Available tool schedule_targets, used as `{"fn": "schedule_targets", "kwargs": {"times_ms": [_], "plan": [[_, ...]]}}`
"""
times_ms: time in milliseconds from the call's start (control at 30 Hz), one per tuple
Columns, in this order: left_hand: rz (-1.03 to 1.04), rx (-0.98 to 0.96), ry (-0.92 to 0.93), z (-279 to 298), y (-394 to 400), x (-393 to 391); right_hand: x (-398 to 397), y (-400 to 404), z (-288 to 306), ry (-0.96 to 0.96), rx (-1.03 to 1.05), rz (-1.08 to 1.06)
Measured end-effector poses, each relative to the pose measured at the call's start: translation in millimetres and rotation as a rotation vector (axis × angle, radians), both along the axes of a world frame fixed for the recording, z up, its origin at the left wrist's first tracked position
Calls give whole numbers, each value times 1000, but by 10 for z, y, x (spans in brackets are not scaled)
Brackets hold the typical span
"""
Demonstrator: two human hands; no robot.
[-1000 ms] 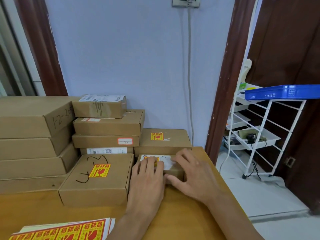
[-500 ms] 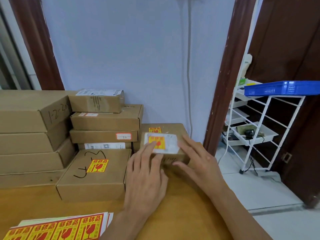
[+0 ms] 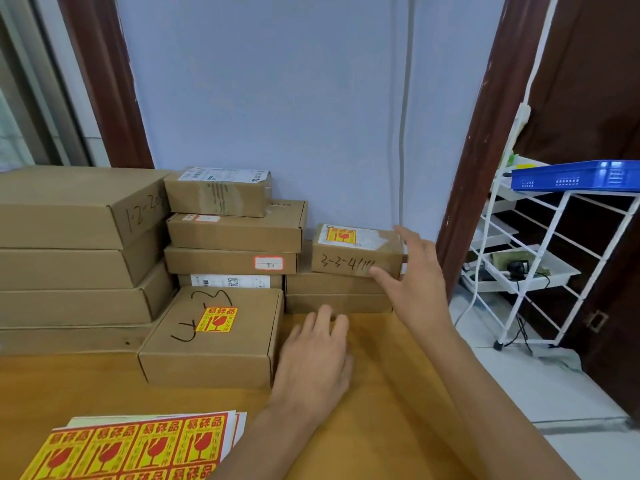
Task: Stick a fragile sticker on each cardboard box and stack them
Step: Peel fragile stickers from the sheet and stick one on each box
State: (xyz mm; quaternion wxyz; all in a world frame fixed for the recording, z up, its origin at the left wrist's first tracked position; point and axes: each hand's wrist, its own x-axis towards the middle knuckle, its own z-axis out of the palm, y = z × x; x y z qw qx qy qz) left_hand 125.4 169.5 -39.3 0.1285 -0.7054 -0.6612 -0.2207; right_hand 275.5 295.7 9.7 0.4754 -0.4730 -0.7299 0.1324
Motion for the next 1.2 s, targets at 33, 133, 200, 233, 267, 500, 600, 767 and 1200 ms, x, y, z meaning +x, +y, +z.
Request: {"fn": "schedule_targets", "kwargs": {"times_ms": [33,133,200,233,267,500,600,767,1200], "plan": [[-8,2,-4,-4,3,3,-22,-13,6,86,-54,55],[-24,18,-8,-28,16,5,-66,-98,-21,62,-132,163],[-23,31,-7,-52,20,-5,-72,-129,-68,-95,-96,115],[-20,34,-9,-61,22,-7,-65,-117,-88,-182,-35,42],[-16,34,-9,-66,24,-5,-57,-107,-98,-243,33,-36],[-3,2,2,-116,50,-26,-83,-172,-173,-317,441,-6],[-10,-5,3,-131,56,-31,-142,-173,-197,-497,413,18],[-6,-7,1,-136,61,-38,-173,-149,-257,-678,313,60],[82,-65,37,-138,85,-42,-667,-364,333,-305,78,291]]}}
